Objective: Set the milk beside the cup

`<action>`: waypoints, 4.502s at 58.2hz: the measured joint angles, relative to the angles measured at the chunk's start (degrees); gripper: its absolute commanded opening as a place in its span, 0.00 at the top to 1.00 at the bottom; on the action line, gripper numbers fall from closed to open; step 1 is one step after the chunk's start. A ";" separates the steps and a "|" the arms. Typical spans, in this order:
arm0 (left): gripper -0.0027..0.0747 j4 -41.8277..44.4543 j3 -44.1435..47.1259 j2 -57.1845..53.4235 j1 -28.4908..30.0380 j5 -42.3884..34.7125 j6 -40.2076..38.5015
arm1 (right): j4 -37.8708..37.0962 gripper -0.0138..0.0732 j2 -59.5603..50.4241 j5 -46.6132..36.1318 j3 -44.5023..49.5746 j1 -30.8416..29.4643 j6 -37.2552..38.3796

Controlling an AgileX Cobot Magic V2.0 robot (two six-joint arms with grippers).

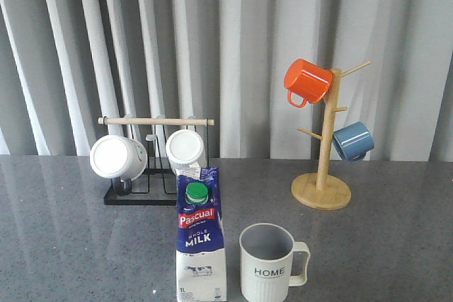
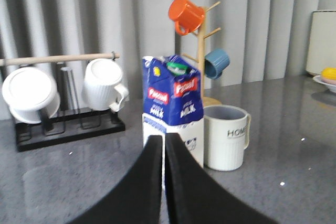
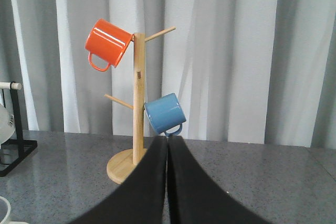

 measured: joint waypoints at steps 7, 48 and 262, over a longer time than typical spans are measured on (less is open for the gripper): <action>0.98 0.00 6.52 -9.70 4.69 1.05 -0.25 | 0.00 0.85 0.00 0.00 0.00 0.00 0.00; 0.98 4.36 7.70 -20.45 20.56 17.19 -2.82 | 0.00 0.85 0.00 -0.04 0.00 0.00 0.00; 0.98 3.69 7.70 -20.45 28.00 17.60 -5.90 | 8.42 0.85 -44.28 17.67 28.64 1.78 -8.62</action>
